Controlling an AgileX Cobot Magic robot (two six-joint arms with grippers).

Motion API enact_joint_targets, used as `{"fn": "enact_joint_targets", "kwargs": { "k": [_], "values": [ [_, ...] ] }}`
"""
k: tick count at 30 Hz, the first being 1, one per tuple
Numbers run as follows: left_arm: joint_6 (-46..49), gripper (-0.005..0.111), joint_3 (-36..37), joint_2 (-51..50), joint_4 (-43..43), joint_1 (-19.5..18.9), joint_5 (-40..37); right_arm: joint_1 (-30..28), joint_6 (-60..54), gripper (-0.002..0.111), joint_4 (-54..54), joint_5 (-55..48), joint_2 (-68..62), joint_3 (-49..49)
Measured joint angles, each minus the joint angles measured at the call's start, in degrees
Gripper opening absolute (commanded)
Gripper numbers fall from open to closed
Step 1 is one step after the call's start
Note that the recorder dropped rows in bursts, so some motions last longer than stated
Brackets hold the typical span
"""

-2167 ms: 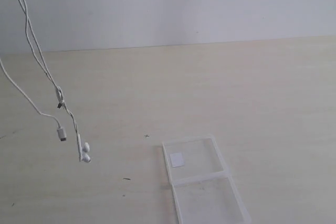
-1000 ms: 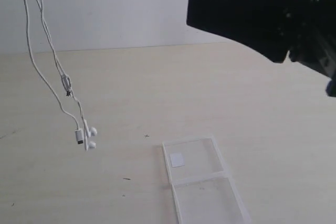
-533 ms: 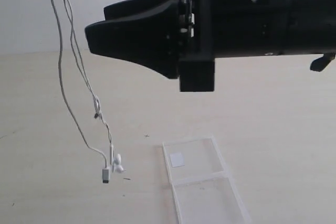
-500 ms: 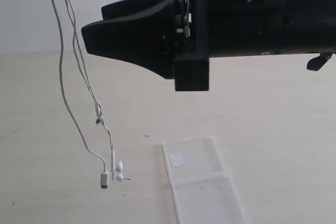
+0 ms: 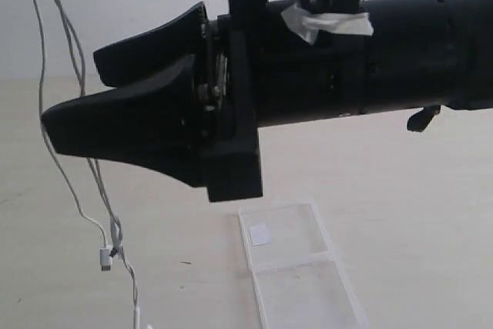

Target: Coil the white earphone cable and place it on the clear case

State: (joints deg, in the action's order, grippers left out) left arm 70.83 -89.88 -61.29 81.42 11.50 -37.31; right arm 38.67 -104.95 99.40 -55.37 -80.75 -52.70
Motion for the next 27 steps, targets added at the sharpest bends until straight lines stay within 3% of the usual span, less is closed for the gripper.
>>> {"fn": "enact_joint_targets", "kwargs": {
  "k": [15,27],
  "values": [
    [0.10,0.000,0.00,-0.11,3.04,0.00,-0.32,2.58,-1.07,0.069,0.00,12.49,-0.10,-4.08],
    [0.56,0.000,0.00,-0.11,5.49,0.00,-0.32,2.58,-0.14,0.069,0.16,13.61,-3.16,-6.13]
  ]
}}
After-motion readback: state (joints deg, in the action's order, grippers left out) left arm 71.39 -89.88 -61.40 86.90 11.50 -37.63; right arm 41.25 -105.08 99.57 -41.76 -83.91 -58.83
